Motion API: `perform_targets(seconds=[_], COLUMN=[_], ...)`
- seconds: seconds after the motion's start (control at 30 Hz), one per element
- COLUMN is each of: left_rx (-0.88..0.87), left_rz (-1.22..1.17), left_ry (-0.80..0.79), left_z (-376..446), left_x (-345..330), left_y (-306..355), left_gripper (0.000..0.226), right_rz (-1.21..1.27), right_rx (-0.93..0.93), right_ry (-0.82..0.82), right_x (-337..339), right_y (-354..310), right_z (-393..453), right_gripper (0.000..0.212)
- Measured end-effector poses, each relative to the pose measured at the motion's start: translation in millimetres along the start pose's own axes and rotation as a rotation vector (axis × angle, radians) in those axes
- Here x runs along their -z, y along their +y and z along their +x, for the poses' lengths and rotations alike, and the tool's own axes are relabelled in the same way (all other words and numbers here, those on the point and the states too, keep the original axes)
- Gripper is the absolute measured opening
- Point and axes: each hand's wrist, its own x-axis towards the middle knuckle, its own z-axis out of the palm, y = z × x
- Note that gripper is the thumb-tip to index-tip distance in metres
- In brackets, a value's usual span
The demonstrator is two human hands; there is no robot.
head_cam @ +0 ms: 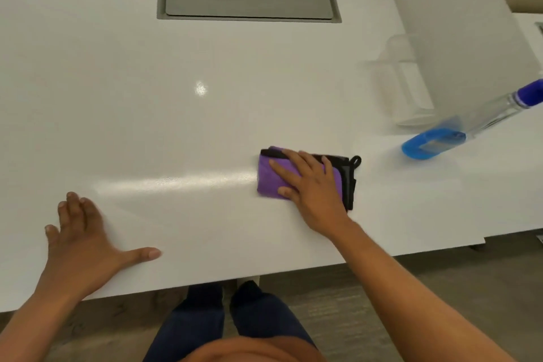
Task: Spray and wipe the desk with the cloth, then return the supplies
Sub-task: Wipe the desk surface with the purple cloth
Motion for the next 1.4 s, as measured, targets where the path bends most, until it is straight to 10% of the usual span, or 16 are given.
perform_targets(seconds=[0.17, 0.37, 0.57, 0.87, 1.1, 1.4], left_rx=[-0.004, 0.006, 0.007, 0.051, 0.076, 0.091], left_rz=[-0.013, -0.112, -0.187, -0.195, -0.249, -0.267], left_ry=[0.003, -0.040, -0.031, 0.094, 0.079, 0.078], left_z=[2, -6, -13, -27, -28, -26], left_x=[-3, 2, 7, 2, -3, -8], left_y=[0, 5, 7, -18, -47, -49], left_gripper=[0.190, 0.191, 0.191, 0.183, 0.181, 0.178], right_rz=[0.022, -0.073, -0.095, -0.062, -0.137, -0.178], right_rx=[-0.059, -0.247, -0.015, 0.397, 0.597, 0.363], right_ry=[-0.044, 0.094, 0.020, -0.161, -0.226, -0.110], right_x=[4, 45, 30, -45, -69, -38], right_y=[40, 55, -74, -188, -280, -338], right_z=[-44, 129, 233, 41, 96, 290], right_gripper=[0.054, 0.055, 0.055, 0.051, 0.055, 0.054])
